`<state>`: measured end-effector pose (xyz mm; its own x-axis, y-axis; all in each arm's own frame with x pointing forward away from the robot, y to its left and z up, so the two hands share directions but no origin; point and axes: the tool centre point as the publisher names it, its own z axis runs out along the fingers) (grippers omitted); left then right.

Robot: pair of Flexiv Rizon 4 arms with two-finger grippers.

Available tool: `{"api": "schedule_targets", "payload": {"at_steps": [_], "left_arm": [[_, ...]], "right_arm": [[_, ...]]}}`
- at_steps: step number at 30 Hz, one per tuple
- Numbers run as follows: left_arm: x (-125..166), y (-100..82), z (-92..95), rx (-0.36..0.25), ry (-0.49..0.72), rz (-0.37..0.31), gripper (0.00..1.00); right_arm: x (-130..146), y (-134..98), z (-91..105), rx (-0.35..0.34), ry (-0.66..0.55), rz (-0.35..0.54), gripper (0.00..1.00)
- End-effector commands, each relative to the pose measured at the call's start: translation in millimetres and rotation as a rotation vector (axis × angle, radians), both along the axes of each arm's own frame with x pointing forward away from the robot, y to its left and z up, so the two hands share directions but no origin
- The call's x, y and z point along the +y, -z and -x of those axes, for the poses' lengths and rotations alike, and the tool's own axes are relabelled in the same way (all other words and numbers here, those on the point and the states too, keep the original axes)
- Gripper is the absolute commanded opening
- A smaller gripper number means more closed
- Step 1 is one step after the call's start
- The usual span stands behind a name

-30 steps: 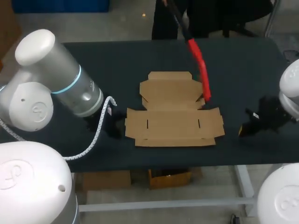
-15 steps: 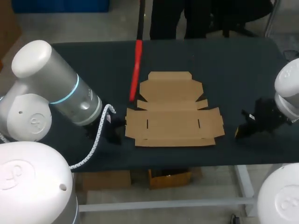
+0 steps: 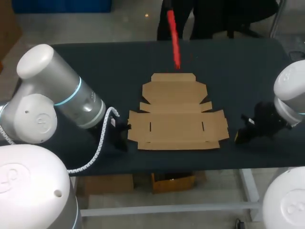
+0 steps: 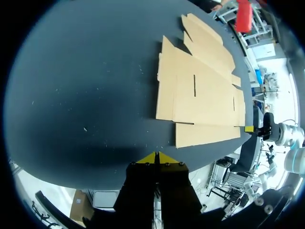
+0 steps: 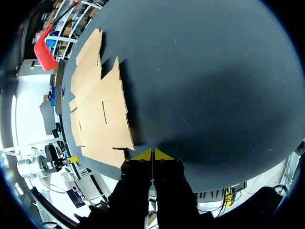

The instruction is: Assemble the packaging by folding the flat box into shape, placing the metal phone stand inside, and closing the box properly

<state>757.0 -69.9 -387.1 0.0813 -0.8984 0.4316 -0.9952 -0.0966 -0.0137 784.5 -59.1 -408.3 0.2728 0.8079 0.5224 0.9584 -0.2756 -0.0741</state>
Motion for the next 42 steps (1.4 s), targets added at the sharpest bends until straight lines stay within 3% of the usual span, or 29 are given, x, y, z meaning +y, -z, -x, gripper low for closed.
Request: {"api": "schedule_targets", "payload": {"at_steps": [1, 19, 34, 42], "left_arm": [[-4.5, 7.2, -6.7, 0.018, 0.000, 0.002, 0.00], [-3.7, 9.0, -0.4, 0.020, -0.016, -0.003, 0.00], [-2.2, 10.8, 4.4, 0.019, -0.003, 0.008, 0.00], [-3.5, 12.3, 4.1, 0.020, 0.000, 0.015, 0.00]], "right_arm": [[-0.8, 1.8, -0.4, 0.001, 0.001, -0.009, 0.00], [3.9, -0.2, 11.7, 0.016, 0.019, -0.014, 0.00], [19.5, -2.9, 21.8, -0.079, -0.110, -0.011, 0.00], [26.4, 0.1, 19.1, -0.092, -0.132, -0.026, 0.00]]}}
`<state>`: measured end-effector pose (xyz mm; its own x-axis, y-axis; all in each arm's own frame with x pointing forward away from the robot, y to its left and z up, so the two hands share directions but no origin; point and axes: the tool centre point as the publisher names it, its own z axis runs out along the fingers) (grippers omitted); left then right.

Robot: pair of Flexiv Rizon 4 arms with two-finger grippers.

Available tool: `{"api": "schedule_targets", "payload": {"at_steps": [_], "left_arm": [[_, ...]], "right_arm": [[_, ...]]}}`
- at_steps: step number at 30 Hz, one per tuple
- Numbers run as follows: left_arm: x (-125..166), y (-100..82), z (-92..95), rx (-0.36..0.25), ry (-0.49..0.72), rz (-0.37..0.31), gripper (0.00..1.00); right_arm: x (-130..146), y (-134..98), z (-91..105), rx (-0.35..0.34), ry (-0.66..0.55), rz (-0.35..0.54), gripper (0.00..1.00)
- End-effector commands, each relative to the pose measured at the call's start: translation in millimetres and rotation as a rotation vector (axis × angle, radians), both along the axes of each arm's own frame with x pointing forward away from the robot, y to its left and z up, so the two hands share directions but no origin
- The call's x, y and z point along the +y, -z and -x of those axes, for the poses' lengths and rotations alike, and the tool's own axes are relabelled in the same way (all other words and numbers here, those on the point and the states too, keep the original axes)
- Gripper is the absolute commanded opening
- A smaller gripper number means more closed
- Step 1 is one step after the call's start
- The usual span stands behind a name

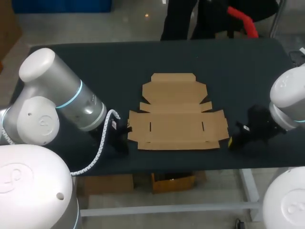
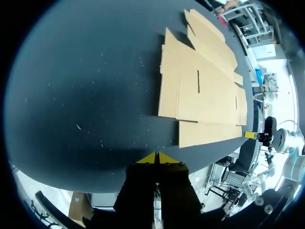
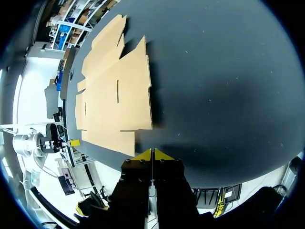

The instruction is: Assemble the packaging by folding the flat box into shape, placing the metal phone stand inside, and closing the box properly

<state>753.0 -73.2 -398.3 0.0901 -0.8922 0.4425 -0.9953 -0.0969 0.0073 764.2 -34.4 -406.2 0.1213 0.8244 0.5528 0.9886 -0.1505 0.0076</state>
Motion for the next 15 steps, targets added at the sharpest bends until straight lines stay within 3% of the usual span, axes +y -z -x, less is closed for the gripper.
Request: {"api": "schedule_targets", "payload": {"at_steps": [1, 15], "left_arm": [[-0.6, 1.3, -0.2, 0.003, -0.001, 0.002, 0.00], [-8.1, 6.1, -4.0, 0.029, 0.009, 0.008, 0.00]], "right_arm": [[3.0, 2.6, -1.6, -0.005, -0.007, -0.010, 0.00], [11.9, 10.8, -3.4, -0.010, -0.035, -0.036, 0.00]]}}
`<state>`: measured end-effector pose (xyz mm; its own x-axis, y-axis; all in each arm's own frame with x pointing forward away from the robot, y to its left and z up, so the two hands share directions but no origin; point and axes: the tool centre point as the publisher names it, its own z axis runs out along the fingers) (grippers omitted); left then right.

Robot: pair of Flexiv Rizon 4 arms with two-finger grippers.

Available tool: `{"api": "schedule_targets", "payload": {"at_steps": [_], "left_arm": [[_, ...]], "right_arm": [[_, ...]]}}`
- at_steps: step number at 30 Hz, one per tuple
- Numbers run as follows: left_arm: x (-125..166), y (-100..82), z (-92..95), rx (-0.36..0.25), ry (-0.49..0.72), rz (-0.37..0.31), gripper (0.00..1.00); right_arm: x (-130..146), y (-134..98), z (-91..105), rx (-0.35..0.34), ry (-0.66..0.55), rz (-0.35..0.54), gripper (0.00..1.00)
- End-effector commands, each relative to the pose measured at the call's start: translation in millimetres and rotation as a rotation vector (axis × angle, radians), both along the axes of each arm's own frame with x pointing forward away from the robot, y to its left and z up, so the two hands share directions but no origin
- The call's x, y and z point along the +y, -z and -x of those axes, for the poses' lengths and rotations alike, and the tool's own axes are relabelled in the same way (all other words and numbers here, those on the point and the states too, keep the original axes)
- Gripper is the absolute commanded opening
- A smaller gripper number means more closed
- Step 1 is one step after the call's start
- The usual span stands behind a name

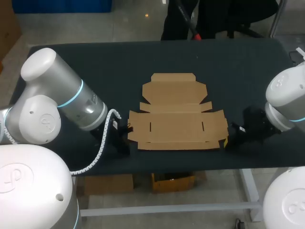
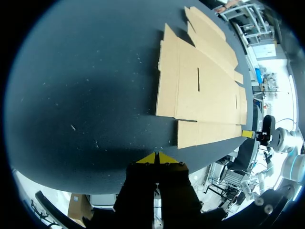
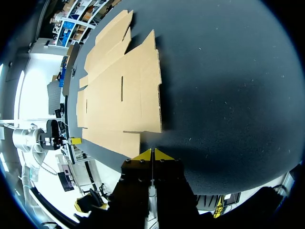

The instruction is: Assemble the packaging by folding the flat box into shape, placing the metal phone stand inside, and closing the box properly

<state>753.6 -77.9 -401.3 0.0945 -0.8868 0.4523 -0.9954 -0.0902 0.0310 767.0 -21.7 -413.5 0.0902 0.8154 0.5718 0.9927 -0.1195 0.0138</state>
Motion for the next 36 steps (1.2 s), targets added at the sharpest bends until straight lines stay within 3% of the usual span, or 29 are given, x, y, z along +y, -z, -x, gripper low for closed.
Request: {"api": "schedule_targets", "payload": {"at_steps": [1, 20, 36], "left_arm": [[-3.4, 3.1, -3.4, 0.007, 0.003, -0.005, 0.00], [-6.2, 4.6, -2.4, 0.017, -0.005, -0.003, 0.00], [-7.8, 12.0, -13.2, 0.031, -0.007, 0.026, 0.00]], "right_arm": [[-0.3, 4.0, -0.7, -0.001, -0.005, -0.016, 0.00], [8.3, 8.0, -4.3, -0.010, -0.034, -0.028, 0.00], [14.4, 10.1, -8.7, -0.019, -0.049, -0.033, 0.00]]}}
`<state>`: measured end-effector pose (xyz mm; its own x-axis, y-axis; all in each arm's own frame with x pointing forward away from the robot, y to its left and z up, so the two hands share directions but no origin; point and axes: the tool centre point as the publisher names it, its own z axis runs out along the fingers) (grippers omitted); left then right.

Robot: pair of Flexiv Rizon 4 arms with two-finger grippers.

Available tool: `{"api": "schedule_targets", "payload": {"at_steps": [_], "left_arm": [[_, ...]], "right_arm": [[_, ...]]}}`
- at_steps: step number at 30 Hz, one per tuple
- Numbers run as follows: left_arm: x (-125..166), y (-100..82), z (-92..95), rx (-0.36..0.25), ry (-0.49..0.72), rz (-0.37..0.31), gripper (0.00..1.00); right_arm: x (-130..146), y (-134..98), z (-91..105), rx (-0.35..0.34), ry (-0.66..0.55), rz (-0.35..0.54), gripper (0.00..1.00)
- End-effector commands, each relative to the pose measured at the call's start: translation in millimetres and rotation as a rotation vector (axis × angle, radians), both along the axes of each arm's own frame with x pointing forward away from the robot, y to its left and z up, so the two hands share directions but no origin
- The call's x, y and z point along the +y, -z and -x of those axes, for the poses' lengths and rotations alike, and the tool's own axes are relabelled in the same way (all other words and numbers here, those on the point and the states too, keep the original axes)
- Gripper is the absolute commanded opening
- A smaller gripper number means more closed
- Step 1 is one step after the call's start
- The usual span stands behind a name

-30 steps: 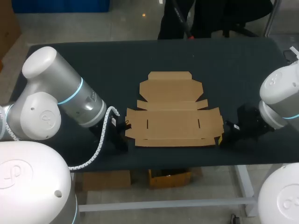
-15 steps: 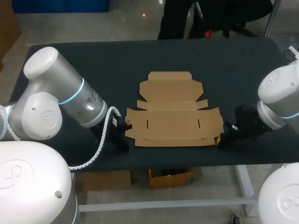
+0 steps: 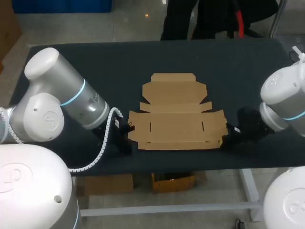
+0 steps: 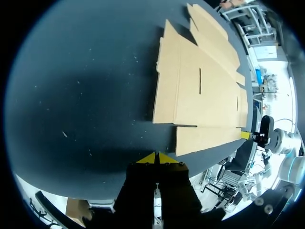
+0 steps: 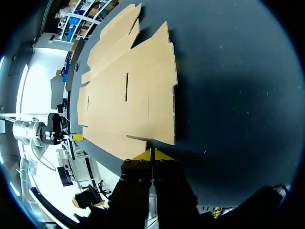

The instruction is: Assemble the packaging by folding the flat box into shape, placing the metal phone stand inside, and closing the box properly

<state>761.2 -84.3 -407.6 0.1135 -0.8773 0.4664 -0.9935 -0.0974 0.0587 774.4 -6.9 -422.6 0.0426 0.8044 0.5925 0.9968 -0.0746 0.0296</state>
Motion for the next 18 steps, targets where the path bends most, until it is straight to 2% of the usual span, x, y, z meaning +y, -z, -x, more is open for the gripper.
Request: {"api": "schedule_targets", "payload": {"at_steps": [1, 18], "left_arm": [[-1.1, 6.3, -6.9, 0.008, 0.001, 0.015, 0.00], [-6.9, 13.7, -16.3, 0.021, 0.008, 0.045, 0.00]], "right_arm": [[-0.1, 1.2, -1.9, -0.001, -0.004, -0.010, 0.00], [-0.2, 4.3, -5.9, 0.005, -0.003, -0.013, 0.00]]}}
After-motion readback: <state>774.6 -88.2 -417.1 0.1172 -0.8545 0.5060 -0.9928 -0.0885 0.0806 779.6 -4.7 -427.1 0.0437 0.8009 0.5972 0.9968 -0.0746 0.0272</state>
